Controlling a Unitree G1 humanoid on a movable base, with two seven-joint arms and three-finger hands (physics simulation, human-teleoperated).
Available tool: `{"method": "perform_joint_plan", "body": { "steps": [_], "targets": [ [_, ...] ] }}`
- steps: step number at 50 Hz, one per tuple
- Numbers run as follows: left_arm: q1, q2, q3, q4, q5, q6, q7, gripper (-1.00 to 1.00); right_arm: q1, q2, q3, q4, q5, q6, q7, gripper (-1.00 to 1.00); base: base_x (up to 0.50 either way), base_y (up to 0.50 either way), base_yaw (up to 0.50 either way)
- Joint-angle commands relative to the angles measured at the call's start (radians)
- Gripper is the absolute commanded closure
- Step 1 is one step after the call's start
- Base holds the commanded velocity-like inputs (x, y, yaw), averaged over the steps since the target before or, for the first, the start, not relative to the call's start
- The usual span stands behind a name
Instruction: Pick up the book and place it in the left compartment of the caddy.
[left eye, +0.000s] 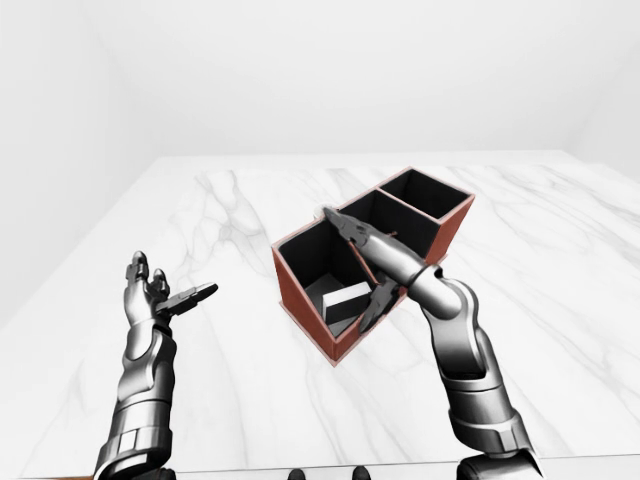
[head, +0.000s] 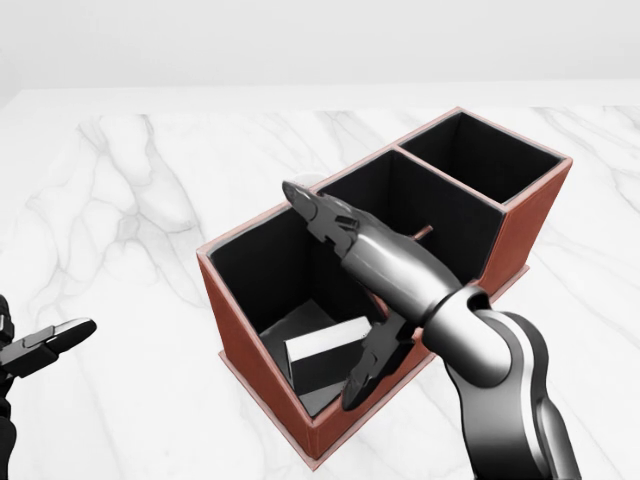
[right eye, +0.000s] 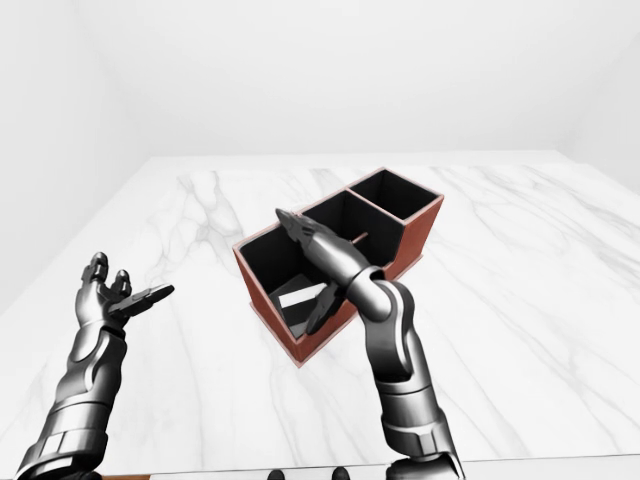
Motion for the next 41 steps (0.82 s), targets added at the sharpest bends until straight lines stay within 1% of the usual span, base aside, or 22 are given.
{"method": "perform_joint_plan", "body": {
  "steps": [1, 8, 19, 29, 33, 41],
  "targets": [
    [-0.015, -0.005, -0.019, 0.027, 0.007, 0.000, 0.006, -1.00, -0.039, -0.025, -0.014, -0.287, -0.034, 0.000, 0.000, -1.00, 0.00, 0.00, 0.00],
    [-0.014, -0.006, -0.021, 0.015, 0.010, 0.000, 0.009, -1.00, -0.076, -0.053, -0.027, -0.408, -0.087, 0.000, 0.000, -1.00, 0.00, 0.00, 0.00],
    [-0.019, -0.005, -0.020, 0.009, 0.013, 0.000, 0.010, -1.00, -0.084, -0.086, -0.074, -0.515, -0.087, 0.000, 0.000, -1.00, 0.00, 0.00, 0.00],
    [-0.017, -0.004, -0.020, -0.008, 0.015, 0.000, 0.011, -1.00, 0.010, -0.108, -0.123, -0.620, -0.024, 0.000, 0.000, -1.00, 0.00, 0.00, 0.00],
    [-0.014, -0.006, -0.019, -0.017, 0.016, 0.000, 0.013, -1.00, 0.054, -0.102, -0.150, -0.648, 0.033, 0.000, 0.000, -1.00, 0.00, 0.00, 0.00],
    [-0.021, -0.005, -0.020, -0.015, 0.019, 0.000, 0.013, -1.00, 0.123, -0.092, -0.165, -0.714, 0.117, 0.000, 0.000, -1.00, 0.00, 0.00, 0.00]
  ]
}}
